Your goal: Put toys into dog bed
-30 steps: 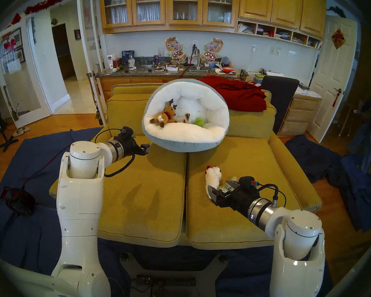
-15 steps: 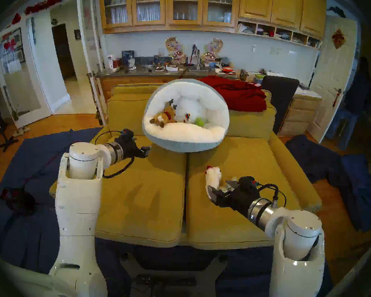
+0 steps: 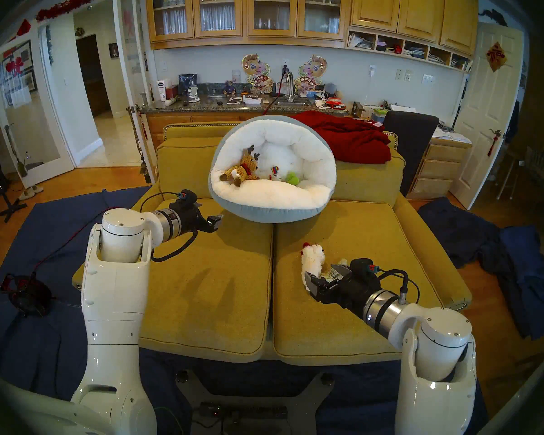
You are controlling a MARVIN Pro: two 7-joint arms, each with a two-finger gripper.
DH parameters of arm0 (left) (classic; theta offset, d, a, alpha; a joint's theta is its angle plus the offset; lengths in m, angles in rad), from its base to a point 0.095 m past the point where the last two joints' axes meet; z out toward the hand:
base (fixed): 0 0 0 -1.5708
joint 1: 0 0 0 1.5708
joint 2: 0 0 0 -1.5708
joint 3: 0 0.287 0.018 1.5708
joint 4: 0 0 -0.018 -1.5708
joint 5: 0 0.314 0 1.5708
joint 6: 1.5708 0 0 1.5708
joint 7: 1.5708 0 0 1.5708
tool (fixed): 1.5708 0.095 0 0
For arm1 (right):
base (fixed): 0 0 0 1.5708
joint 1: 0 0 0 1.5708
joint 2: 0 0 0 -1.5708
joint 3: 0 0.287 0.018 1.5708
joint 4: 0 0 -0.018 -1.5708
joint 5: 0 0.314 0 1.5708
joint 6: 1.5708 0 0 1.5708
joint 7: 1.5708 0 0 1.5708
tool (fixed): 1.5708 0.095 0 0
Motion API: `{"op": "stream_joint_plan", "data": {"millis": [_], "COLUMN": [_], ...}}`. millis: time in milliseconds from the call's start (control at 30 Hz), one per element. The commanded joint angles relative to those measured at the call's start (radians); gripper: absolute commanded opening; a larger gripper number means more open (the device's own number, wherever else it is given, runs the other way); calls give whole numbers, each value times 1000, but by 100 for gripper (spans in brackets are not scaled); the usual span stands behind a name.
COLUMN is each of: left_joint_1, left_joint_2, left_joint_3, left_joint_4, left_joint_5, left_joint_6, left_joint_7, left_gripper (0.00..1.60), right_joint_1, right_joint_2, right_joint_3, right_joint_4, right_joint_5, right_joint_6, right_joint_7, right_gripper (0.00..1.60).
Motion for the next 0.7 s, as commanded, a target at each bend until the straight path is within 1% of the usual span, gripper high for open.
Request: {"op": "stream_joint_plan", "data": {"millis": [0, 267, 367, 667], "left_joint_1": [-39, -38, -38, -37], "left_joint_2": [-4, -4, -4, -3], "left_joint_3": [-3, -2, -2, -1], "left_joint_4": [-25, -25, -25, -25], "left_joint_5": [-8, -9, -9, -9], "left_joint_6": [-8, -8, -8, -8], "left_joint_7": [6, 8, 9, 11], "left_gripper": [160, 160, 160, 160], "right_joint_1": [10, 10, 27, 108], "right_joint_2": [3, 4, 11, 24], "right_joint_3": [2, -1, -27, -105], "right_joint_4": [-32, -32, -35, -35], "right_joint_5": [1, -2, -27, -116], "right_joint_6": [1, 3, 43, 105], "right_joint_7": [-1, -2, -18, -90], "right_gripper": [160, 160, 160, 160]}}
